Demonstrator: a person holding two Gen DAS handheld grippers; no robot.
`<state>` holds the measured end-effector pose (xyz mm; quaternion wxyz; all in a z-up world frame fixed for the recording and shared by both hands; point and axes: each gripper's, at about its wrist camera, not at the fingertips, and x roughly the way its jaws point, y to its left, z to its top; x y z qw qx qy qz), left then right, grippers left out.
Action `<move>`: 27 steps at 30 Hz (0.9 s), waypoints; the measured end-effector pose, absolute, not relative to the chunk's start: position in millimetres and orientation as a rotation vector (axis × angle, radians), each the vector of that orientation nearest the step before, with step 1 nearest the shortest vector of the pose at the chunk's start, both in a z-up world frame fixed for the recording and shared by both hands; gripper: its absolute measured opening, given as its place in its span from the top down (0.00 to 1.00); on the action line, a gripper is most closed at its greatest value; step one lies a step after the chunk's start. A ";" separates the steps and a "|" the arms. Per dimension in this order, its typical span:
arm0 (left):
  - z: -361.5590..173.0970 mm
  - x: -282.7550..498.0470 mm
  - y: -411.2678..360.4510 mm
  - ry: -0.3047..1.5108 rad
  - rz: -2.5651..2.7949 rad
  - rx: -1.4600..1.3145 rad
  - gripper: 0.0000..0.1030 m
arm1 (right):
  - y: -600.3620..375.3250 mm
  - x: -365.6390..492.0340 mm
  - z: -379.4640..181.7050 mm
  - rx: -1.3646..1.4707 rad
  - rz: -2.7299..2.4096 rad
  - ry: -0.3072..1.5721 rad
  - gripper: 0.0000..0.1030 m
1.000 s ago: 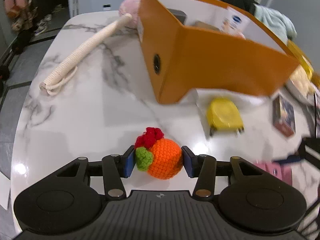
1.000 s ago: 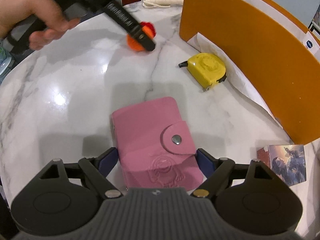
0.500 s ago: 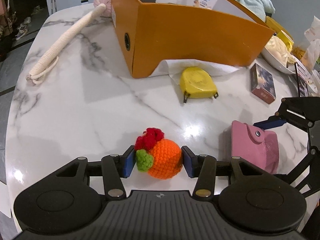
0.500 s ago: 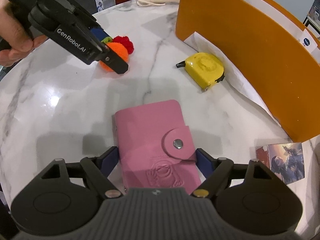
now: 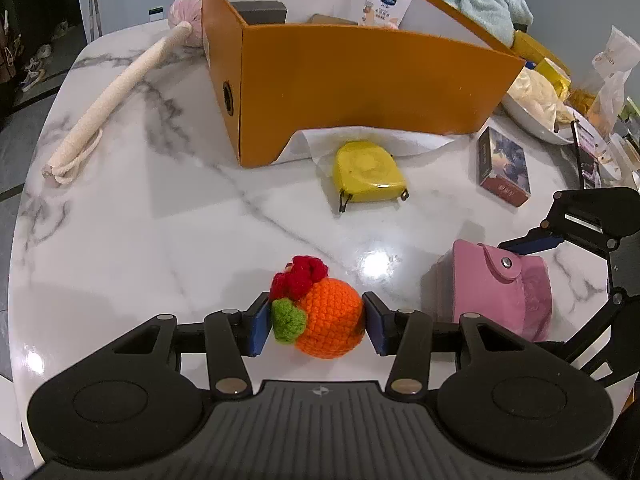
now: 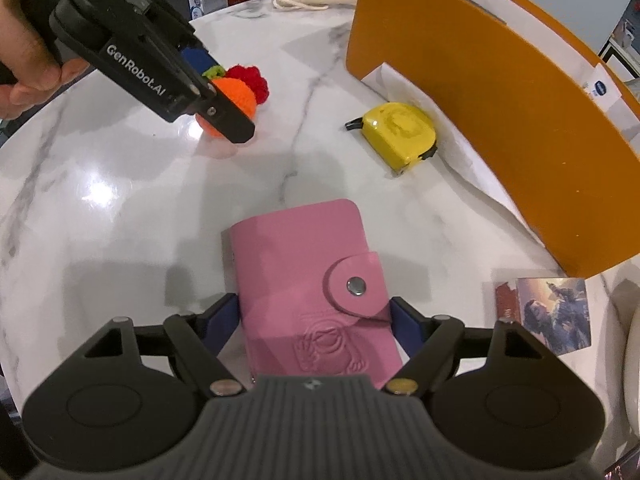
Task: Organize objects
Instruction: 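Lift the crocheted ball and pink wallet and carry them toward the orange box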
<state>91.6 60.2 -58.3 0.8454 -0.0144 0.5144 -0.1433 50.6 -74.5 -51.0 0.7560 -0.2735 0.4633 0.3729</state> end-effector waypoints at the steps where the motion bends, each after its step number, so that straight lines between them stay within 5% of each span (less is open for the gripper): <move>1: -56.7 91.3 60.4 1.081 -0.303 -0.031 0.46 | -76.0 50.6 -48.2 -0.590 0.811 1.006 0.22; 14: -35.2 88.5 61.3 1.033 -0.348 -0.105 0.46 | -98.8 70.5 -8.4 -0.453 0.701 0.931 0.22; 27: 41.4 105.8 41.2 0.840 -0.444 -0.185 0.46 | -113.6 95.0 54.9 -0.336 0.631 0.782 0.22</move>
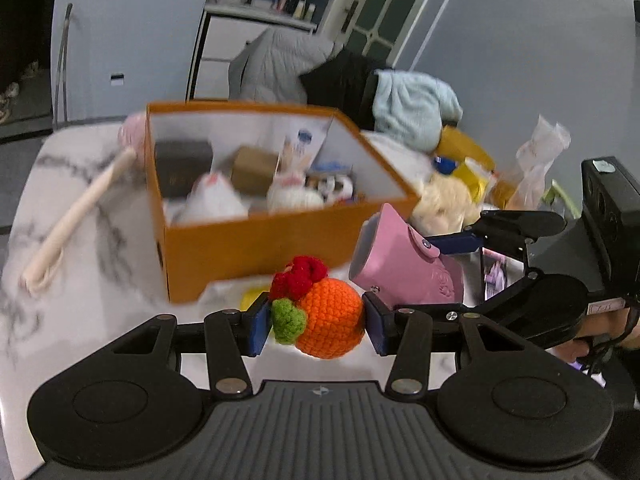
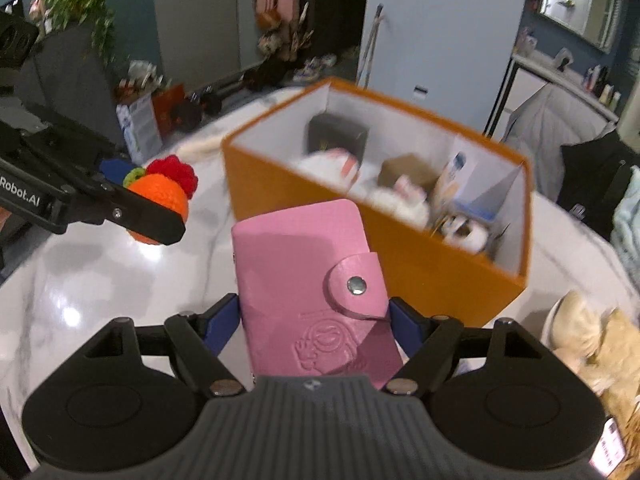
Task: Organize objects
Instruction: 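Lift the crocheted ball and pink wallet and carry them toward the orange box, then lower the ball and wallet into the box and open both tools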
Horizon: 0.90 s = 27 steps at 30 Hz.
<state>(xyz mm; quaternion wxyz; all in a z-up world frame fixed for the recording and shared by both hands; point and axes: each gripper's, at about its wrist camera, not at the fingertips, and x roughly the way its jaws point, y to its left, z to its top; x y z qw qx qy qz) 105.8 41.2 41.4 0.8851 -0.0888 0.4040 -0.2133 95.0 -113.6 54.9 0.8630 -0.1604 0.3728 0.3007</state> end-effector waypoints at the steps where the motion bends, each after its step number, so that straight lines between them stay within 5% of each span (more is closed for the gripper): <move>1: 44.9 109.3 40.2 0.836 -0.451 -0.187 0.46 | -114.6 98.8 60.8 -0.329 0.622 0.768 0.22; 17: 73.5 183.9 25.6 0.739 -0.359 -0.137 0.46 | -125.0 196.3 114.2 -0.140 0.470 0.665 0.22; 27: 36.5 223.6 15.1 0.794 -0.257 -0.125 0.46 | -114.2 240.8 77.5 -0.052 0.405 0.727 0.22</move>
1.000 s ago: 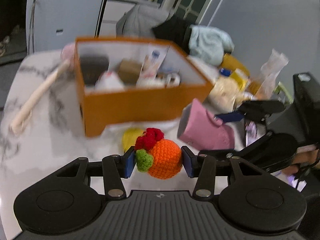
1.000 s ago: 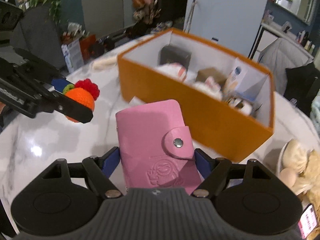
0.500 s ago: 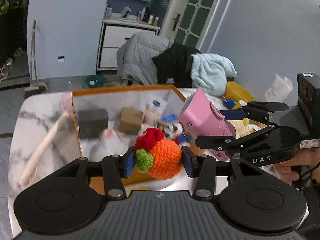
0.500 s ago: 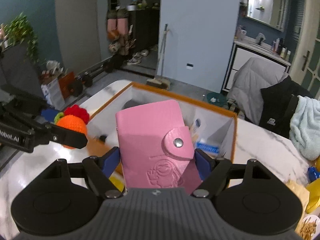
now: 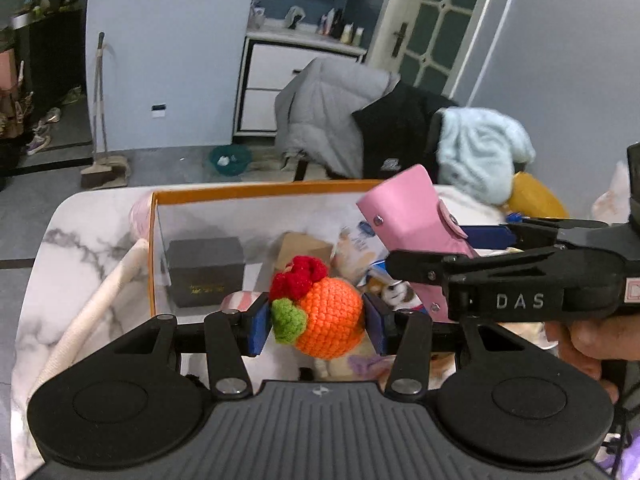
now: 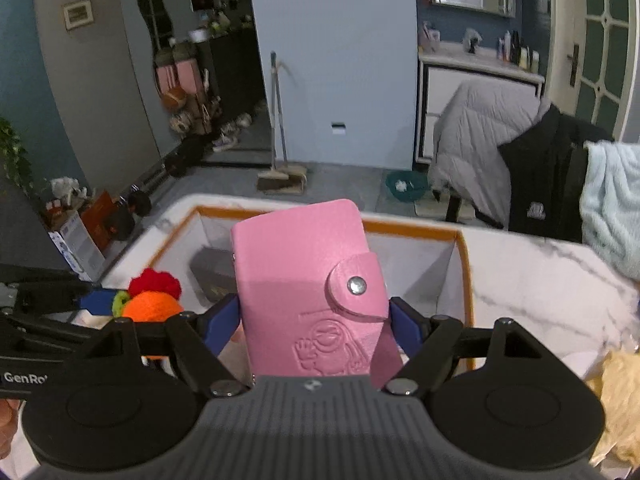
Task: Organize objects
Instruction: 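Lower the ball and wallet into the box and open both tools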
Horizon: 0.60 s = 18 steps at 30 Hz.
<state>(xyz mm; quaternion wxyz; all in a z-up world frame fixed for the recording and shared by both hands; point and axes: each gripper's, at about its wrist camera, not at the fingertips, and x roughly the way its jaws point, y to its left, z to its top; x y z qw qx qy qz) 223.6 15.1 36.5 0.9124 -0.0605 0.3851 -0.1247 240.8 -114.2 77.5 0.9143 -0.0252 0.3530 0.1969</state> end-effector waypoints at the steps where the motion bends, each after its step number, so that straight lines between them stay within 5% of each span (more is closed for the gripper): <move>1: 31.6 226.6 14.6 0.802 -0.250 -0.118 0.46 | -114.5 244.8 70.4 -0.054 0.400 0.741 0.22; 18: -8.0 237.6 10.0 0.873 -0.176 -0.021 0.41 | -109.7 261.8 15.0 -0.045 0.339 0.853 0.21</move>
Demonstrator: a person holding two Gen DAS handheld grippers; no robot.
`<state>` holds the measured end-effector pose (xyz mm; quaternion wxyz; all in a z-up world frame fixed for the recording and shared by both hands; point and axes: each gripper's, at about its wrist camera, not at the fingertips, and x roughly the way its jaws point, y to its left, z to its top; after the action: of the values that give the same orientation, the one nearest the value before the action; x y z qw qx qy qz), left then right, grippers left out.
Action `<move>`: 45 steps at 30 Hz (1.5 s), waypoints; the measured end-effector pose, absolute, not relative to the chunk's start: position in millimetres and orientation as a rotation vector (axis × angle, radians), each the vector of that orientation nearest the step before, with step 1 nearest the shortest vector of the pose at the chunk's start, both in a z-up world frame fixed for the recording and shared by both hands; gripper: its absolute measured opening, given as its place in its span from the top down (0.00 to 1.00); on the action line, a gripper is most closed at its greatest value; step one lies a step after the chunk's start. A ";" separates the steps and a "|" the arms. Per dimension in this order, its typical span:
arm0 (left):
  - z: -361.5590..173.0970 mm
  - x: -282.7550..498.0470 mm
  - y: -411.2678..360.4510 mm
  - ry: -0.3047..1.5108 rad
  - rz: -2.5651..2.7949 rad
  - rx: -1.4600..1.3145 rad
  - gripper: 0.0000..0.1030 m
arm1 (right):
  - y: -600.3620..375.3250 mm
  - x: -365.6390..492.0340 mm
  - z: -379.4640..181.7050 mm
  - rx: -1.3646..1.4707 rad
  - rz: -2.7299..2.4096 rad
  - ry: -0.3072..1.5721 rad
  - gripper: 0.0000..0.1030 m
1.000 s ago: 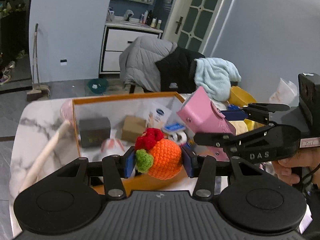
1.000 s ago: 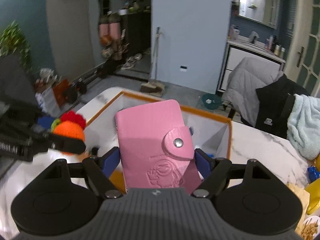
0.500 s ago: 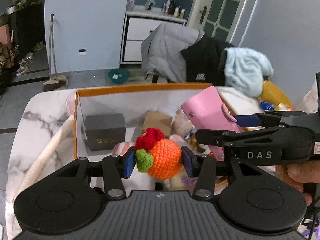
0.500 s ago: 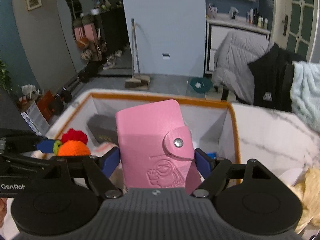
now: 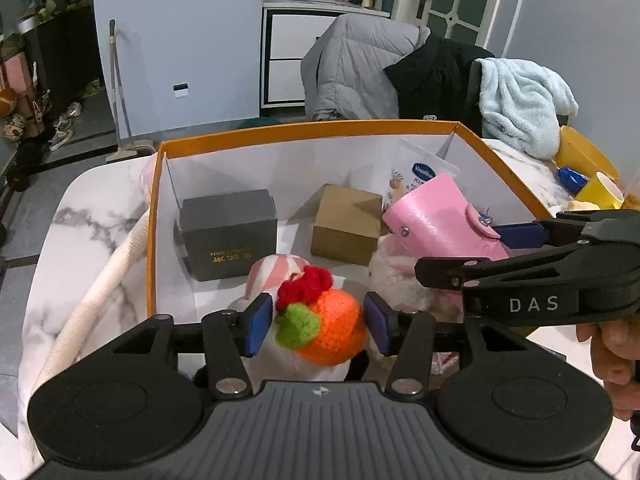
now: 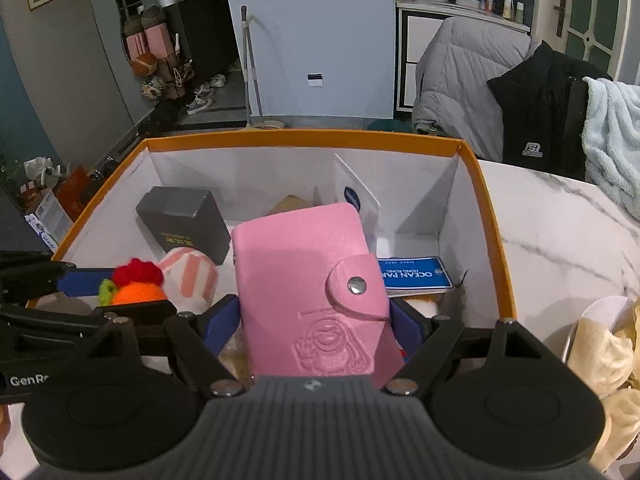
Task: Organize objects
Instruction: 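Lower the ball and wallet into the box and open both tools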
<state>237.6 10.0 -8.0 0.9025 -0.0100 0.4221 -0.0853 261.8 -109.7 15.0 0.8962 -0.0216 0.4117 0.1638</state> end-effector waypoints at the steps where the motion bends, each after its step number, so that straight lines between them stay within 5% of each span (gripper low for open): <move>1: -8.2 238.6 9.3 0.873 -0.176 -0.019 0.41 | -110.0 261.7 14.5 -0.044 0.339 0.853 0.21; 45: 49.1 194.9 22.3 0.782 -0.167 0.004 0.33 | -121.9 212.0 58.9 0.030 0.345 0.711 0.17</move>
<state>194.9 22.3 49.1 0.9211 0.0018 0.3806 -0.0814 212.0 -121.9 58.9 0.9229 0.0147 0.3461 0.1680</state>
